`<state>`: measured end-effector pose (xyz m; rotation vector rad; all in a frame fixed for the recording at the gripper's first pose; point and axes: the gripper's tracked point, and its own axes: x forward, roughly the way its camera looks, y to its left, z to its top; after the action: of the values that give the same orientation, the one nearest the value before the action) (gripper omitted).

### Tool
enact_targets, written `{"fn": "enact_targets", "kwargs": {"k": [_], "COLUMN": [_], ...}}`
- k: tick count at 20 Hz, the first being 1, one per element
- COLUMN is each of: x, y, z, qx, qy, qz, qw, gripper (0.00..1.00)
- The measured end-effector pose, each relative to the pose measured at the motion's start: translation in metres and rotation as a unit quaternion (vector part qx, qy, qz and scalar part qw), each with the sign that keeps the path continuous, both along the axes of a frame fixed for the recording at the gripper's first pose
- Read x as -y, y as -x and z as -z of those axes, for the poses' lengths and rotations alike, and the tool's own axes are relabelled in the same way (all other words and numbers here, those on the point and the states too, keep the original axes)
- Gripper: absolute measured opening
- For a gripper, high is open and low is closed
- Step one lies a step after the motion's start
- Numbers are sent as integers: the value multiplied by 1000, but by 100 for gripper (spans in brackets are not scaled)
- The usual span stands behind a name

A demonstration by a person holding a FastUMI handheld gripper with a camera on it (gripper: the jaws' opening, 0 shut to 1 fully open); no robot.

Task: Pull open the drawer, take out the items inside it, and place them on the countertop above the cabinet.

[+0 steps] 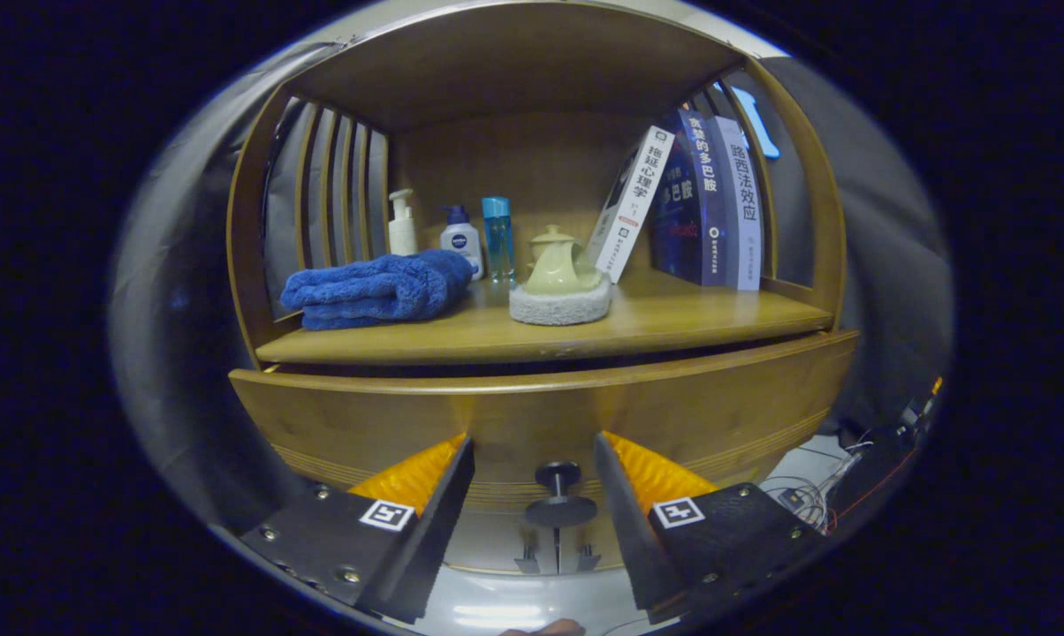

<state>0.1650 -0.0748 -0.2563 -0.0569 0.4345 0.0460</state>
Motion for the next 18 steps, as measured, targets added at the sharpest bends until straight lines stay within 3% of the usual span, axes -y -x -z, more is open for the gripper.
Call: {"fn": "enact_targets", "kwargs": {"k": [18], "x": [-8], "y": [-10], "z": [6], "qx": [-4], "qy": [8], "qz": [-14], "qw": [1000], "gripper": [84]}}
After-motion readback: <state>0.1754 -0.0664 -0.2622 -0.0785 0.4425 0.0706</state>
